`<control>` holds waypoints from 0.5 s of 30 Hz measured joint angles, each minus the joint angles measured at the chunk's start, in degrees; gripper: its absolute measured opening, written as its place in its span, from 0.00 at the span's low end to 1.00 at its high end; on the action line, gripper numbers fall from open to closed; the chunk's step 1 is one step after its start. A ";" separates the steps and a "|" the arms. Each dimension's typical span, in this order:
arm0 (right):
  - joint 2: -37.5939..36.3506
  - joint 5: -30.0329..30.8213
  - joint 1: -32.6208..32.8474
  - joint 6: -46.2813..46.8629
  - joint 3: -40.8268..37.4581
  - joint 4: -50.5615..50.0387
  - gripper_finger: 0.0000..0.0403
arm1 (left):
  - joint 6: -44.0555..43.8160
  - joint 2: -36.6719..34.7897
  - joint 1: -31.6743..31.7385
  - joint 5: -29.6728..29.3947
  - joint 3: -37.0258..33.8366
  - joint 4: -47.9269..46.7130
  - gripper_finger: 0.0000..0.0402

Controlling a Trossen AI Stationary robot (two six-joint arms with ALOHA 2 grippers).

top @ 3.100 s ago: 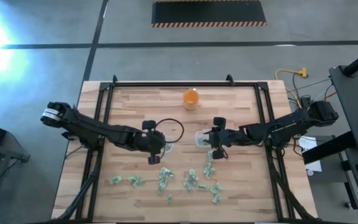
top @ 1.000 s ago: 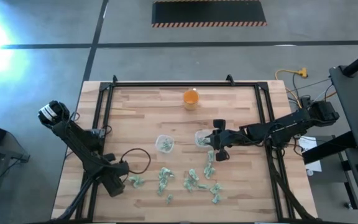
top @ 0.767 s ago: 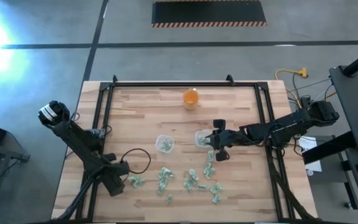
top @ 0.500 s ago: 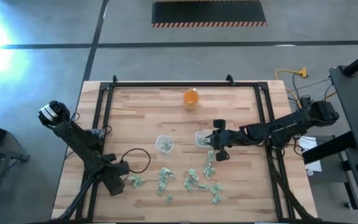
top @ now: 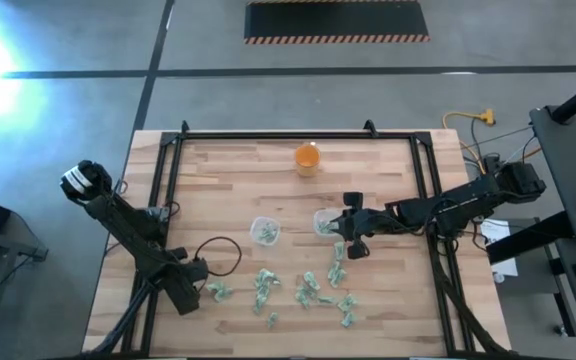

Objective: Pick and place items into bin
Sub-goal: Put the green sweetener bag into the left transparent food container

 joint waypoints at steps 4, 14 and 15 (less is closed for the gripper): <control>0.00 0.00 0.00 0.00 0.00 0.00 0.22 | -0.06 0.02 0.00 -0.11 -0.07 -0.34 0.19; 0.00 0.02 0.00 0.00 -0.02 0.00 0.22 | -0.11 0.27 0.02 -0.04 1.17 1.01 0.02; 0.00 0.02 0.00 0.00 -0.02 0.02 0.22 | -0.11 0.32 0.02 -0.02 1.53 0.89 0.02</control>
